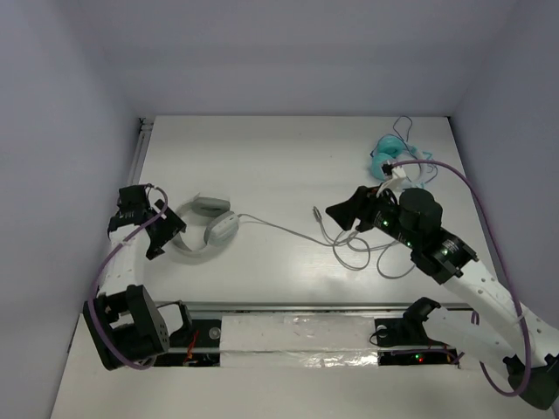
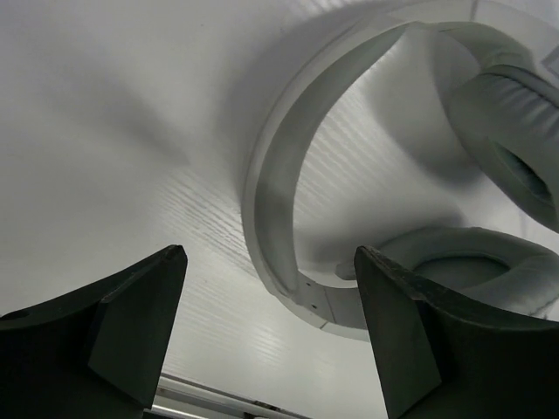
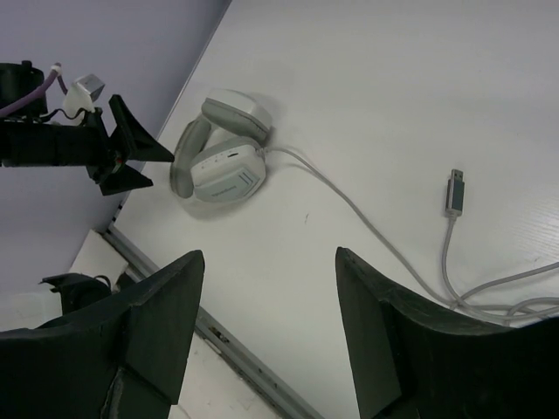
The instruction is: Wrap the headphones
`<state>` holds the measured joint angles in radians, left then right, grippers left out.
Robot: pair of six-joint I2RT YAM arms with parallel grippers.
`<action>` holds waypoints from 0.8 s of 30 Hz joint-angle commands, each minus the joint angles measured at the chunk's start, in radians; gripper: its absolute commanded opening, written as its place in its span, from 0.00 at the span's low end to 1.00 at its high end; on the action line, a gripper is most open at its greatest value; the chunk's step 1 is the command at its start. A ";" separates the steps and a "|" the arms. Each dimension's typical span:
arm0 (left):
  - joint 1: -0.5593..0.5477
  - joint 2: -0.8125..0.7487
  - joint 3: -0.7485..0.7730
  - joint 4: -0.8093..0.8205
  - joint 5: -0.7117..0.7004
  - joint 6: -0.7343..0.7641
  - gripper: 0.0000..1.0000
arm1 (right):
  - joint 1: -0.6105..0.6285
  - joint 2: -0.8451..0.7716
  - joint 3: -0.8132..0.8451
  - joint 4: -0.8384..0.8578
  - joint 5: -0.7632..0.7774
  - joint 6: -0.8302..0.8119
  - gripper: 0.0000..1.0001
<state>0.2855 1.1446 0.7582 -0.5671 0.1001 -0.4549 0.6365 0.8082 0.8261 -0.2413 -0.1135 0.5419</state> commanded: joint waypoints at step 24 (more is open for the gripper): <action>-0.014 0.297 0.015 0.108 -0.031 -0.033 0.64 | 0.009 -0.037 -0.004 0.065 -0.003 -0.014 0.65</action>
<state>0.2806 1.4071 0.7601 -0.5182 0.0490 -0.4767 0.6365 0.7723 0.8181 -0.2287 -0.1085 0.5419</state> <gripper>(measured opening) 0.653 0.657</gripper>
